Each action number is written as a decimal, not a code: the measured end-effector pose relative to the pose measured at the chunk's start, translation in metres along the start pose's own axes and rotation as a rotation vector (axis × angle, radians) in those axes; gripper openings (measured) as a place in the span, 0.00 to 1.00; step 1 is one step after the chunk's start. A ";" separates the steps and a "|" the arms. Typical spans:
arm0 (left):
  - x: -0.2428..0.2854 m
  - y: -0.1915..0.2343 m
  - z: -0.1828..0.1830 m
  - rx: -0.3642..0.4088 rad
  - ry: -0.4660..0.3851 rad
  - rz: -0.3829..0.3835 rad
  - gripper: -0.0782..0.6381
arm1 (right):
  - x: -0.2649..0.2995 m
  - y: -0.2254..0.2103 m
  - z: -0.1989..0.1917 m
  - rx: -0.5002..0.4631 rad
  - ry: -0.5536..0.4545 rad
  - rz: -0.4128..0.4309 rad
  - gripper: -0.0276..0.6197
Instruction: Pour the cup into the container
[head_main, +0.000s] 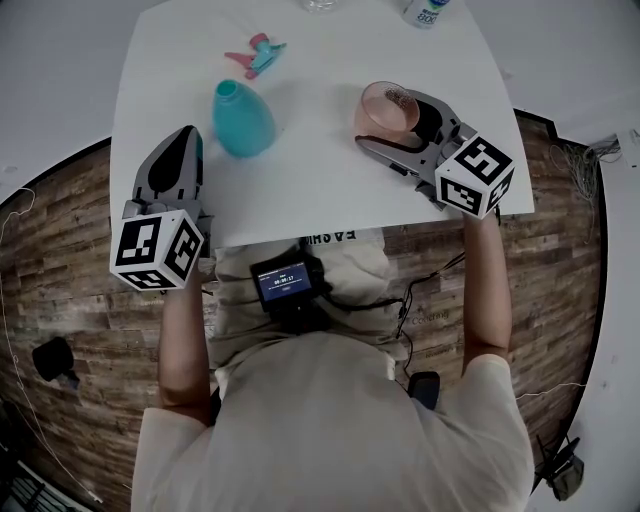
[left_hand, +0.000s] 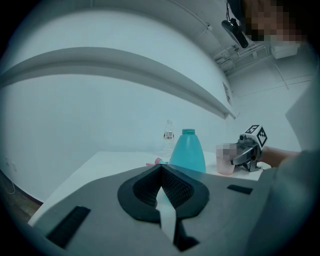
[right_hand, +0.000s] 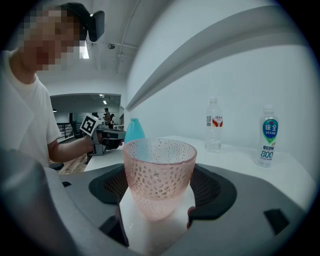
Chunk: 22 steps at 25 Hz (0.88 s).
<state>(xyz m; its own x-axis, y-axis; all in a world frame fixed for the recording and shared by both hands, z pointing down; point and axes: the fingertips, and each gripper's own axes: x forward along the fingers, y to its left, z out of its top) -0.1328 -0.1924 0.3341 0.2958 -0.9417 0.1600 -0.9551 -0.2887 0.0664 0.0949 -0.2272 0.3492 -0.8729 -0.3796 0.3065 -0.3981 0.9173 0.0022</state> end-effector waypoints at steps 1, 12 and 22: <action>0.001 0.000 0.000 -0.001 0.000 0.004 0.12 | 0.000 -0.001 0.000 0.000 0.000 0.000 0.61; 0.003 -0.002 -0.001 -0.005 0.007 0.005 0.12 | -0.002 -0.003 -0.001 0.002 0.001 -0.005 0.61; 0.004 -0.003 0.000 -0.004 0.009 0.003 0.12 | -0.002 -0.003 -0.002 -0.001 0.017 -0.004 0.61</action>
<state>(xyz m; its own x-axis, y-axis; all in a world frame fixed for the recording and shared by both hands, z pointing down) -0.1289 -0.1950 0.3342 0.2929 -0.9411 0.1687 -0.9560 -0.2850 0.0697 0.0983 -0.2292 0.3506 -0.8665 -0.3812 0.3222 -0.4015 0.9159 0.0039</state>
